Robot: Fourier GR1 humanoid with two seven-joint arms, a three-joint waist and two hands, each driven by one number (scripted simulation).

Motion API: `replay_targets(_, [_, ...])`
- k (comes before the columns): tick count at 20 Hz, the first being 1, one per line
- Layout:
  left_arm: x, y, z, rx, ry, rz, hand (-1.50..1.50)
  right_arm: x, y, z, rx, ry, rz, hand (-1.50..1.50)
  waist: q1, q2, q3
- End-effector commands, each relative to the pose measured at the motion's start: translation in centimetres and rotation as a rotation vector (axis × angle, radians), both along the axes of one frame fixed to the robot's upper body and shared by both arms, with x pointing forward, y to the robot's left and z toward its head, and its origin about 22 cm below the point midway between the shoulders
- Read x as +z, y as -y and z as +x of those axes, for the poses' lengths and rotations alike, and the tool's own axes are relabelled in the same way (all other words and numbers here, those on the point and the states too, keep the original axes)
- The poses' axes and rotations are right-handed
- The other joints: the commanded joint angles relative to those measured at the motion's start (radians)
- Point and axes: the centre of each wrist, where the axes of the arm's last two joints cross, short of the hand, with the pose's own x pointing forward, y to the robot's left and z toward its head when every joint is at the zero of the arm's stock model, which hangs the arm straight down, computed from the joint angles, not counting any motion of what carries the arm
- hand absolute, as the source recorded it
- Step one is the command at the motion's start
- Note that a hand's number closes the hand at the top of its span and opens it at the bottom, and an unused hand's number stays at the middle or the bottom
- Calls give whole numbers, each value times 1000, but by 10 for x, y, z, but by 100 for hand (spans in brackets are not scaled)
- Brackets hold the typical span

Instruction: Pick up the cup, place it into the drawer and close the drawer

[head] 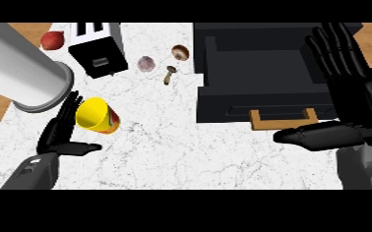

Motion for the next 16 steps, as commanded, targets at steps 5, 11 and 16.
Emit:
replay_targets(5, [-13,22,-2,-15,91,-44,-150,4,3,0,22,3,1,-150,-12,4,-2])
replay_targets(11, [-3,1,0,-40,106,-49,-150,0,8,4,10,-5,-24,-150,-14,8,-3])
replay_targets(16, [4,23,22,-83,105,-94,-150,3,-2,-1,9,11,0,-150,-21,7,-2])
